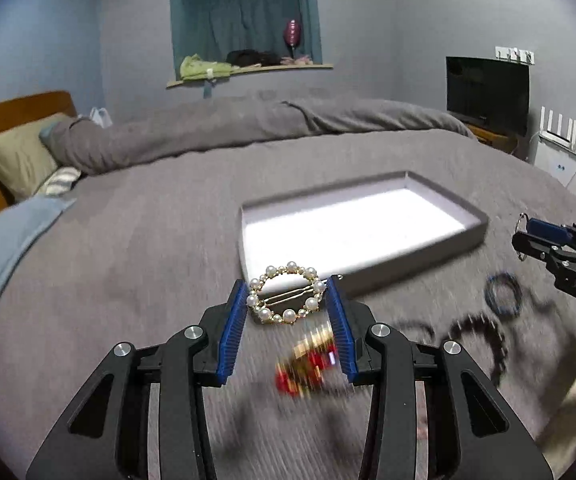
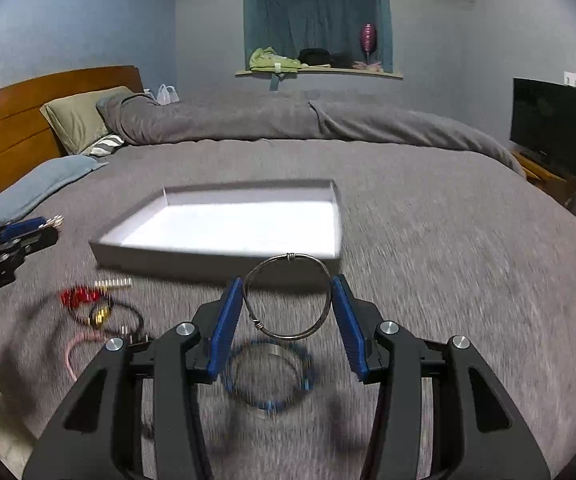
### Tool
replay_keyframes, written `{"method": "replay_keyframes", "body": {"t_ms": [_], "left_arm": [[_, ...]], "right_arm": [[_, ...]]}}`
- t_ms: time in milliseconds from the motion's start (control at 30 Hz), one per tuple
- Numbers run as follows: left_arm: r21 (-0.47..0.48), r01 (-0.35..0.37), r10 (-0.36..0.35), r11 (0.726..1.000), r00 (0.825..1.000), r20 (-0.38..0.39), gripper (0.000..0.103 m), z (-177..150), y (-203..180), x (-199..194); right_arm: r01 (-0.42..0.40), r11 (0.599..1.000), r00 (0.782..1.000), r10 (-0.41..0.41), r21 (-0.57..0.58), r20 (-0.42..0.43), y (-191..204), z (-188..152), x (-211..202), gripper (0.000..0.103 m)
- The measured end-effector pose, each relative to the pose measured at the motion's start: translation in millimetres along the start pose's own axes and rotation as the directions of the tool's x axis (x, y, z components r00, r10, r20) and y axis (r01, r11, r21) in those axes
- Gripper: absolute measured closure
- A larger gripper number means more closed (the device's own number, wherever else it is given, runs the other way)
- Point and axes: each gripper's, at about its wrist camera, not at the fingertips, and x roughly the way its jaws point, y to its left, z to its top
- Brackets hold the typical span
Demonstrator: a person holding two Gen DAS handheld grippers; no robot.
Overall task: Organize jewelry
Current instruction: 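Carry the silver bangle into the white tray with the right tool while the left carries the pearl clip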
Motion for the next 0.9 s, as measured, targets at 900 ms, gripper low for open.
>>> {"method": "replay_keyframes", "body": {"t_ms": [900], "left_arm": [[-0.050, 0.101, -0.112, 0.994, 0.913, -0.392, 0.061, 99, 35, 223]], "right_arm": [[0.033, 0.993, 0.936, -0.071, -0.114, -0.346, 7, 105, 207, 0.057]]}}
